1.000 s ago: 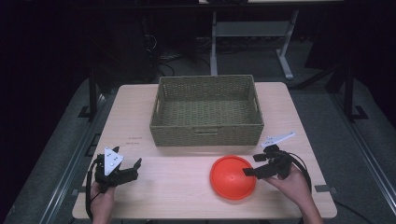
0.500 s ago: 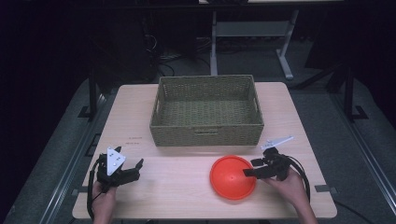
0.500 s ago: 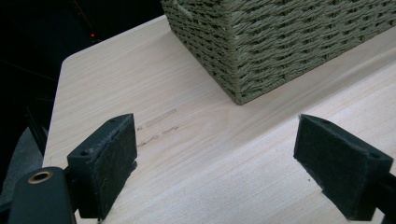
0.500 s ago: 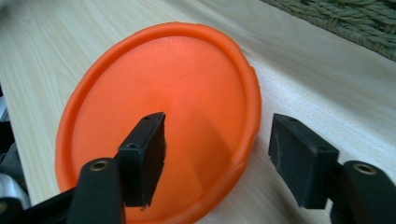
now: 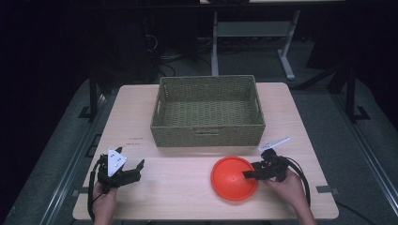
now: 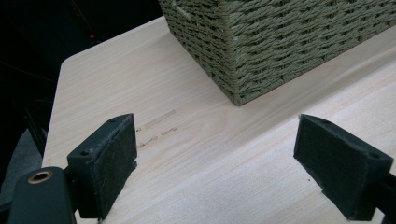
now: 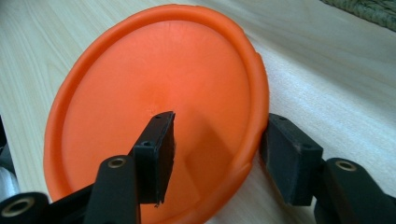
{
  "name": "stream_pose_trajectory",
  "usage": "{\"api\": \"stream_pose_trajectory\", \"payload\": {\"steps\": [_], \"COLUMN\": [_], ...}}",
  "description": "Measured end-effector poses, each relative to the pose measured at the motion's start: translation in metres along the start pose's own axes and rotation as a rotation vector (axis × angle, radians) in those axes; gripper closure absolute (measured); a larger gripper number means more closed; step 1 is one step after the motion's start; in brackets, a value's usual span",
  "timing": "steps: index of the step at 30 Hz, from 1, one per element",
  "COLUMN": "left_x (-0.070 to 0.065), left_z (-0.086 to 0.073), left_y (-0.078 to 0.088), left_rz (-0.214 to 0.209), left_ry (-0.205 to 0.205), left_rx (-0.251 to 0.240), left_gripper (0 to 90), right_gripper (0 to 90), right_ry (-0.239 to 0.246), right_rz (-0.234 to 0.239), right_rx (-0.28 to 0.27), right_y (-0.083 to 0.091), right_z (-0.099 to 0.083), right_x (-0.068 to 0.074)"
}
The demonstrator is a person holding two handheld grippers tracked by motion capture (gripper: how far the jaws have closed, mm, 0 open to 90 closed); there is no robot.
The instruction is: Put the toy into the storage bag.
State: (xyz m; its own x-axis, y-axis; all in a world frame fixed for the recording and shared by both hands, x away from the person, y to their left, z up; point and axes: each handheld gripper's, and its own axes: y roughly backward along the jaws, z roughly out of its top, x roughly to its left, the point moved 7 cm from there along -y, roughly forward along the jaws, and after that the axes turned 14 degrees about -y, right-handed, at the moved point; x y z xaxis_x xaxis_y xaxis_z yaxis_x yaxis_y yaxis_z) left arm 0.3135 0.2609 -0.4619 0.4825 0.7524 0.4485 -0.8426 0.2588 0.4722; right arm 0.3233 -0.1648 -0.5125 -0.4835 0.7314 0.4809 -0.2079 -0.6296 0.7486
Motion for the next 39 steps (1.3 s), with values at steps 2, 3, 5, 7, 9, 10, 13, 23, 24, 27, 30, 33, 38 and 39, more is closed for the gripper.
{"api": "stream_pose_trajectory", "payload": {"steps": [2, 3, 5, 7, 9, 10, 13, 23, 24, 27, 30, 33, 38, 39], "left_x": [0.0, 0.0, 0.0, -0.001, -0.001, -0.002, -0.002, -0.003, -0.003, -0.002, -0.001, -0.001, -0.001, -0.001], "left_z": [0.0, 0.0, 0.0, 0.001, 0.001, 0.001, 0.001, 0.002, 0.003, 0.003, 0.003, 0.003, 0.003, 0.002], "left_y": [0.0, 0.0, 0.0, 0.0, 0.0, -0.001, -0.001, -0.001, 0.0, 0.001, 0.001, 0.001, 0.002, 0.002], "left_rz": [0.001, 0.001, 0.0, -0.001, -0.003, -0.002, -0.003, 0.003, 0.006, 0.02, 0.027, 0.026, 0.03, 0.03], "left_ry": [0.006, 0.003, 0.002, -0.008, -0.01, -0.006, -0.008, -0.035, -0.034, -0.032, -0.024, -0.026, -0.03, -0.028], "left_rx": [-0.001, -0.002, -0.002, 0.001, 0.003, 0.001, 0.002, 0.007, 0.007, 0.002, -0.001, 0.0, 0.003, 0.004], "left_gripper": [12.8, 12.8, 12.8, 12.8, 12.8, 12.8, 12.8, 12.8, 12.8, 12.8, 12.8, 12.8, 12.8, 12.8], "right_gripper": [45.9, 46.1, 46.8, 47.2, 49.2, 50.6, 52.4, 65.2, 67.8, 72.5, 75.2, 76.8, 78.9, 79.7], "right_ry": [-0.003, -0.007, -0.009, -0.009, -0.009, -0.007, -0.016, 0.013, 0.02, 0.041, 0.049, 0.047, 0.053, 0.057], "right_rz": [0.003, 0.006, 0.008, 0.008, 0.003, -0.002, 0.002, 0.002, 0.002, 0.008, 0.023, 0.037, 0.044, 0.048], "right_rx": [-0.003, -0.005, -0.005, -0.007, -0.01, -0.009, -0.012, -0.04, -0.045, -0.071, -0.094, -0.103, -0.11, -0.113], "right_y": [0.0, 0.0, 0.0, 0.0, 0.0, 0.0, -0.001, 0.004, 0.005, 0.01, 0.014, 0.017, 0.021, 0.022], "right_z": [0.0, 0.0, 0.0, 0.0, 0.0, -0.001, -0.001, 0.0, 0.0, 0.002, 0.004, 0.004, 0.006, 0.006], "right_x": [0.0, 0.0, 0.0, 0.0, 0.0, -0.001, -0.002, 0.003, 0.004, 0.007, 0.01, 0.012, 0.016, 0.018]}}
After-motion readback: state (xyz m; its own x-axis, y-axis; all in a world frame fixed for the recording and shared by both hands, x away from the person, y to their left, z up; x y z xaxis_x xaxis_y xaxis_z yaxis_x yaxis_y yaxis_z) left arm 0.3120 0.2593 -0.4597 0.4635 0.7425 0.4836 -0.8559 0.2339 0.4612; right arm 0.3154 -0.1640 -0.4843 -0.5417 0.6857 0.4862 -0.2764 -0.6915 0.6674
